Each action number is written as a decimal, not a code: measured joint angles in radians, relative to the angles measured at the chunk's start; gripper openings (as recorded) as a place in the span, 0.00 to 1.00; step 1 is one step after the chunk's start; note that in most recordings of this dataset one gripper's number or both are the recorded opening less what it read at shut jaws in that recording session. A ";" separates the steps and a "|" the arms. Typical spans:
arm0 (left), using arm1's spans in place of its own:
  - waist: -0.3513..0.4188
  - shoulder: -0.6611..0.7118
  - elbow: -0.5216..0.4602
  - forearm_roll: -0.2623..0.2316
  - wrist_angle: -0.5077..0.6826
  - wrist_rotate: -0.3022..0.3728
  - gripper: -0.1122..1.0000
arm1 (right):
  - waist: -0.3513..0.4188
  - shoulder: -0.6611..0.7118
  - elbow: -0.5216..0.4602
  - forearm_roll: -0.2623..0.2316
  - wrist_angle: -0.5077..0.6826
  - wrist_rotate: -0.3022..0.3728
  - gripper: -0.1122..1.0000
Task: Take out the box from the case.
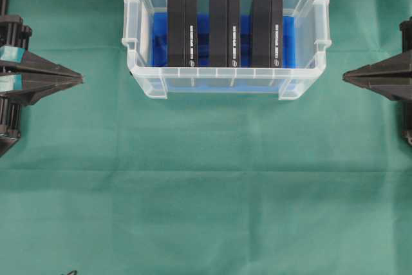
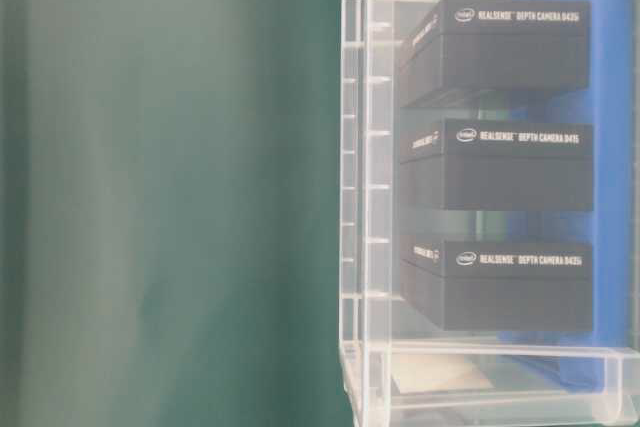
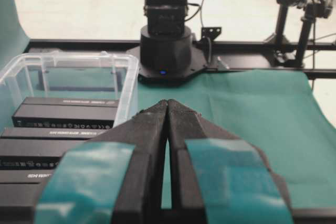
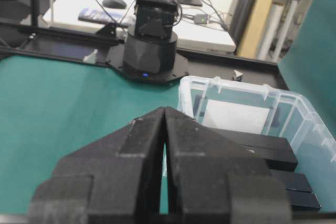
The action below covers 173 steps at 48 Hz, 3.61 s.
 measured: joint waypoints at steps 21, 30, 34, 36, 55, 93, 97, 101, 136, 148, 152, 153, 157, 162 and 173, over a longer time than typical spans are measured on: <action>-0.011 -0.029 -0.069 0.021 0.107 -0.017 0.10 | -0.011 -0.011 -0.147 0.012 0.284 0.023 0.11; -0.011 -0.031 -0.164 0.021 0.213 -0.014 0.10 | -0.014 -0.017 -0.198 0.012 0.330 0.023 0.11; -0.011 -0.031 -0.215 0.021 0.265 -0.012 0.10 | -0.014 -0.015 -0.218 0.012 0.330 0.023 0.11; -0.011 -0.031 -0.232 0.021 0.291 -0.012 0.10 | -0.012 -0.014 -0.224 0.012 0.330 0.023 0.11; -0.012 -0.002 -0.293 0.021 0.365 -0.031 0.10 | -0.014 -0.012 -0.264 -0.003 0.426 0.023 0.11; -0.035 0.169 -0.637 0.021 1.471 -0.291 0.10 | -0.015 0.267 -0.600 -0.018 1.563 0.242 0.11; -0.037 0.189 -0.661 0.021 1.543 -0.321 0.10 | -0.015 0.302 -0.623 -0.034 1.661 0.273 0.11; -0.038 0.206 -0.675 0.021 1.589 -0.342 0.10 | -0.015 0.321 -0.635 -0.055 1.704 0.284 0.11; -0.040 0.256 -0.696 0.021 1.667 -0.874 0.10 | -0.015 0.347 -0.655 -0.087 1.793 0.963 0.11; -0.040 0.265 -0.703 0.028 1.695 -1.322 0.10 | -0.015 0.359 -0.663 -0.121 1.793 1.331 0.11; -0.040 0.273 -0.706 0.032 1.703 -1.419 0.10 | -0.015 0.368 -0.666 -0.132 1.798 1.445 0.11; -0.040 0.276 -0.707 0.035 1.707 -1.437 0.10 | -0.015 0.371 -0.666 -0.133 1.801 1.468 0.11; -0.040 0.293 -0.713 0.041 1.741 -1.480 0.10 | -0.017 0.383 -0.670 -0.141 1.816 1.545 0.11; -0.040 0.318 -0.727 0.048 1.807 -1.493 0.10 | -0.017 0.403 -0.680 -0.143 1.822 1.563 0.11; -0.040 0.330 -0.747 0.052 1.852 -1.493 0.10 | -0.017 0.417 -0.692 -0.149 1.824 1.562 0.11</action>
